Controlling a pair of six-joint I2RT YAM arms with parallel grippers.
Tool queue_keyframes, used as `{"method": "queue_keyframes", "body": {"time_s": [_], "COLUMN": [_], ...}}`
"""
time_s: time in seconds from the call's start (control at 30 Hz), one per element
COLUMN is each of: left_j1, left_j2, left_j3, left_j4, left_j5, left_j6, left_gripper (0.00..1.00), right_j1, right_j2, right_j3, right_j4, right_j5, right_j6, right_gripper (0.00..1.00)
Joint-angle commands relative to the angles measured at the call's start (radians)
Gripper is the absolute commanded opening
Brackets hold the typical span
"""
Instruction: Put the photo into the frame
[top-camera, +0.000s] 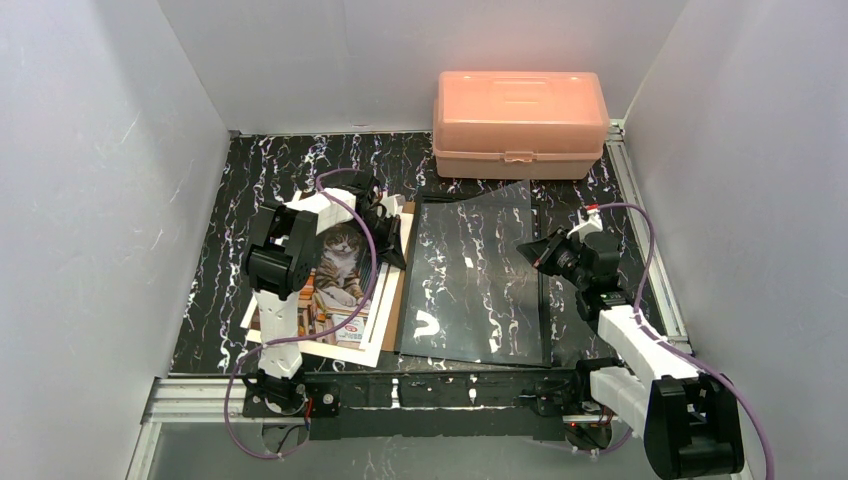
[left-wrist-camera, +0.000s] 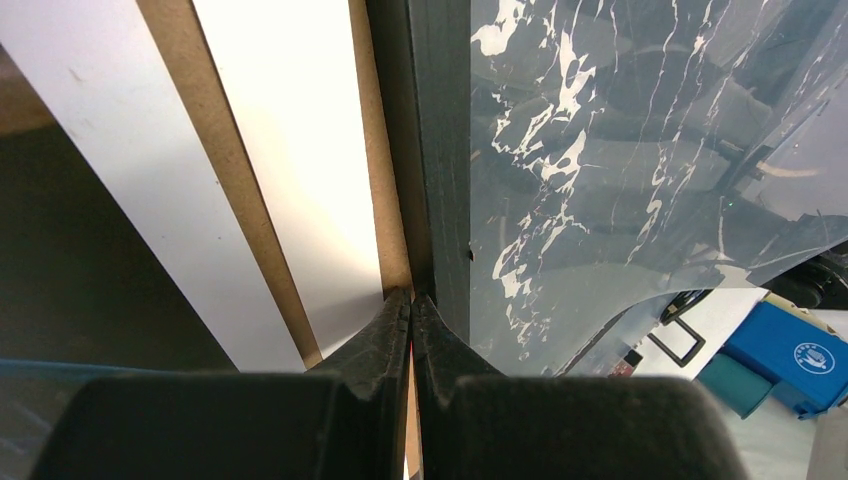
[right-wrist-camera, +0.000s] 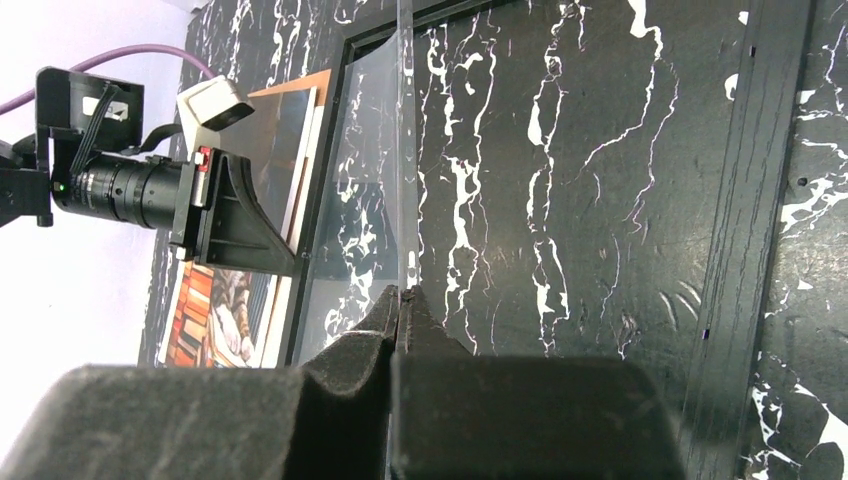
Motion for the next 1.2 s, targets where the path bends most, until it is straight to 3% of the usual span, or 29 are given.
{"method": "queue_keyframes", "body": {"time_s": [0.0,1.17], "left_j1": [-0.005,-0.006], "left_j2": [0.009,0.006], "left_j3": [0.020,0.026], "left_j4": [-0.028,-0.050], "left_j5": [-0.001,0.001], "left_j6": [0.010,0.029], "left_gripper": [0.00,0.00], "right_j1": [0.000,0.000], "right_j2": [0.012,0.097], "right_j3": [0.045,0.045], "right_j4": [0.089,0.192], "right_j5": [0.021,0.067], "right_j6": [0.005,0.033], "right_gripper": [0.01,0.01]}}
